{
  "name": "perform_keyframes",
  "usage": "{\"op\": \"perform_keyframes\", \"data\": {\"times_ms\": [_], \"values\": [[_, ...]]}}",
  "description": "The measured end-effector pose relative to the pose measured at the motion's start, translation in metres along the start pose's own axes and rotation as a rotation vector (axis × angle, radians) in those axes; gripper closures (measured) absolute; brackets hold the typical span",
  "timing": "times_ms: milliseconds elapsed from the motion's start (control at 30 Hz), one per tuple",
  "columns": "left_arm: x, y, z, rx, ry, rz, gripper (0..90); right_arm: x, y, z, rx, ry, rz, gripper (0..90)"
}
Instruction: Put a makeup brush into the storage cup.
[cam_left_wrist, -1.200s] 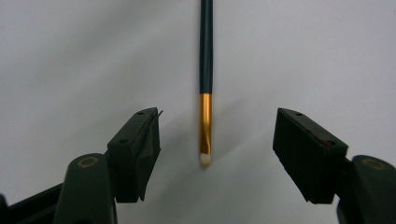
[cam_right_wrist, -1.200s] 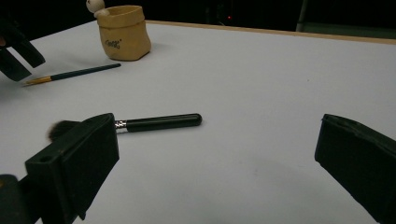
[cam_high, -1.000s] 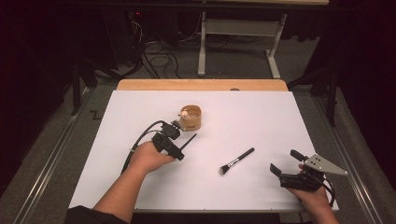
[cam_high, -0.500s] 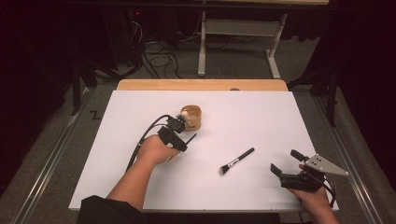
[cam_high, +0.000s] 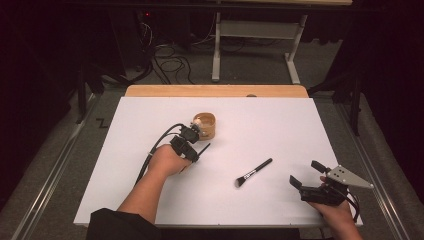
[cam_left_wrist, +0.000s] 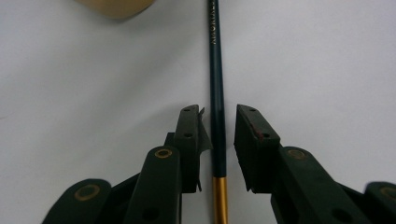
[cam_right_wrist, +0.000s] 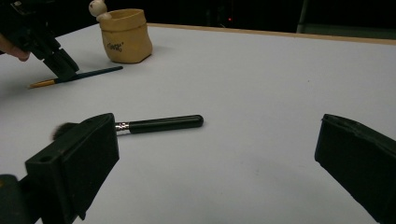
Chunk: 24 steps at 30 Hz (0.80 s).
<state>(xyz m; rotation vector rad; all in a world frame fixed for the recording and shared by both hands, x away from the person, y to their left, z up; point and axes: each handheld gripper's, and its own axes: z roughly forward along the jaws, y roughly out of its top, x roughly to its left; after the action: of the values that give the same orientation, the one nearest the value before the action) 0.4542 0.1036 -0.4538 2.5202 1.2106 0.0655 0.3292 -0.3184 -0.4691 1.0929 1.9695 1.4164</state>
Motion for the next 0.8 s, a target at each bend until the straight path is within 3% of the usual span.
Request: {"op": "perform_keyframes", "data": {"times_ms": [800], "values": [[-0.0029,-0.0001,0.0036,0.022,0.036,0.004,79.6,-0.0002,0.0010,-0.0018,-0.012,0.004,0.004,0.3]]}}
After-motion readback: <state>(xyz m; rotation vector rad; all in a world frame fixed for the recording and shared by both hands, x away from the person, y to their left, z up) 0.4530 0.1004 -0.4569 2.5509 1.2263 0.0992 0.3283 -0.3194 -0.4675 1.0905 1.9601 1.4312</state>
